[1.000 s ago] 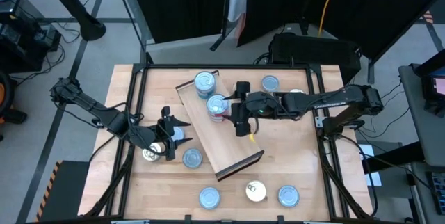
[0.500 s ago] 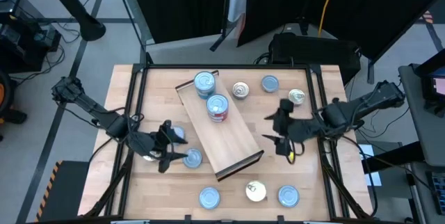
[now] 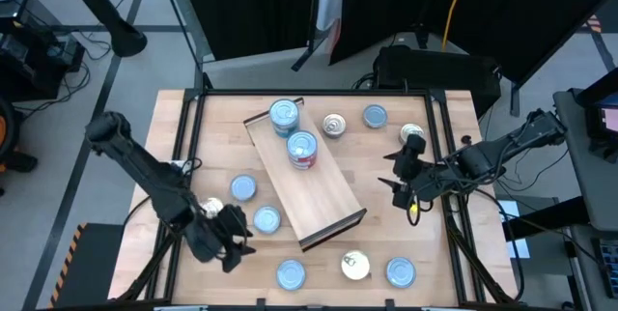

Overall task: Stack canned seafood by type on shelf
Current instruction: Put the green tuna can on the shelf

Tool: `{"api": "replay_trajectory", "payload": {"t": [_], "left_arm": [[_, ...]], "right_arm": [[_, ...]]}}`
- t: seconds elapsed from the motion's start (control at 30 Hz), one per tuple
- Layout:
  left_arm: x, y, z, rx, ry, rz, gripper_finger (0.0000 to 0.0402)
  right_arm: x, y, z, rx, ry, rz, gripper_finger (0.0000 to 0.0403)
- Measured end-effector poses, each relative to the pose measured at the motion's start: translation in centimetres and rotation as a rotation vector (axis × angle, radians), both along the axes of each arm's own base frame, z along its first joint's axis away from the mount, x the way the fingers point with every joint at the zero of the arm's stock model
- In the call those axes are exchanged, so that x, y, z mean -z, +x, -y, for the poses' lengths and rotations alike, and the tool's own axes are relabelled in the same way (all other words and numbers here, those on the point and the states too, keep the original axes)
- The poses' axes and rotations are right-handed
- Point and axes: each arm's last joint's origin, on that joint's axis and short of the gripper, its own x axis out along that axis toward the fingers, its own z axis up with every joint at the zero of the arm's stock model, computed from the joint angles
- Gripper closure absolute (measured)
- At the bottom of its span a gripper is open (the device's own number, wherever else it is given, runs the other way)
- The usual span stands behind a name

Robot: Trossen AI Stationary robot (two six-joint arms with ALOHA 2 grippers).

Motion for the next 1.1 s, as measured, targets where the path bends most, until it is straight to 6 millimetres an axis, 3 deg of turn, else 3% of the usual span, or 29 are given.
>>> {"api": "replay_trajectory", "payload": {"t": [0.17,0.27,0.47,0.7,1.1], "left_arm": [[3.6,1.2,1.2,-0.03,0.078,-0.089,0.0185],[4.6,1.7,1.7,-0.028,0.111,-0.12,0.0211],[4.4,2.1,2.1,-0.043,0.148,-0.082,0.0267],[4.2,2.0,1.9,-0.041,0.219,-0.083,0.0314],[4.4,-1.2,-0.9,-0.323,0.222,-0.438,0.0356]], "right_arm": [[0.1,0.0,0.2,0.064,-0.051,0.014,0.0126],[0.1,0.0,0.3,0.08,-0.071,0.02,0.0126],[0.5,0.0,0.3,0.098,-0.069,0.017,0.0126],[2.8,-0.4,0.8,0.145,-0.199,-0.04,0.0126],[3.0,-0.4,1.6,0.132,-0.312,-0.099,0.0126]]}}
